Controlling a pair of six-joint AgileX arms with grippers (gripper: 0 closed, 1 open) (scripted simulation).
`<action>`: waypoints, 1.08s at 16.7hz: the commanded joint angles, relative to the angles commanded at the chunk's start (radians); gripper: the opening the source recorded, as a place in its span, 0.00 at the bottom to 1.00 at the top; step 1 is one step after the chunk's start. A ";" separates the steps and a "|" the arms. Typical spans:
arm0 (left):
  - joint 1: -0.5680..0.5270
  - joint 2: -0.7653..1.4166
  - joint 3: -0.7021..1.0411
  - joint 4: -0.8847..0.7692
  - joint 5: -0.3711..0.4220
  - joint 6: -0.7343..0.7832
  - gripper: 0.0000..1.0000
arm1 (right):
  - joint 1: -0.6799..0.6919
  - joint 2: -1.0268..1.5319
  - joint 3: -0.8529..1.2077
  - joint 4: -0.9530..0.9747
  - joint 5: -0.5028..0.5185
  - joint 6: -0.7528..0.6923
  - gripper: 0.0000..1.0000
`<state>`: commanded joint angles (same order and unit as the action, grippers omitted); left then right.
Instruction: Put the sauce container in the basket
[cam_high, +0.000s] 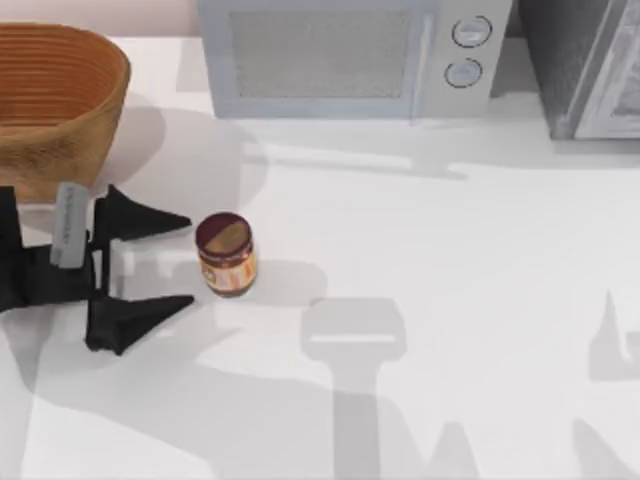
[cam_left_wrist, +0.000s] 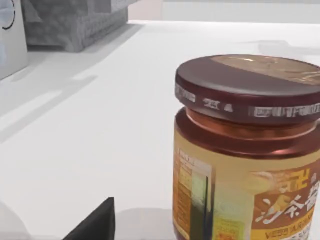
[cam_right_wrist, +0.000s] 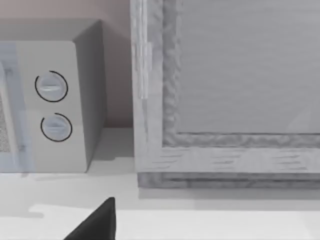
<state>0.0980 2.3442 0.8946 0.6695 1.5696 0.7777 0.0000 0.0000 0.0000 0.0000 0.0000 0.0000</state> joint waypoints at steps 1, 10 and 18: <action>0.001 0.010 0.002 0.031 0.001 -0.023 1.00 | 0.000 0.000 0.000 0.000 0.000 0.000 1.00; -0.016 0.126 0.030 0.505 -0.013 -0.406 1.00 | 0.000 0.000 0.000 0.000 0.000 0.000 1.00; -0.167 0.155 0.004 0.871 -0.162 -0.715 1.00 | 0.000 0.000 0.000 0.000 0.000 0.000 1.00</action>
<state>-0.0694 2.4990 0.8982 1.5406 1.4079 0.0631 0.0000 0.0000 0.0000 0.0000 0.0000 0.0000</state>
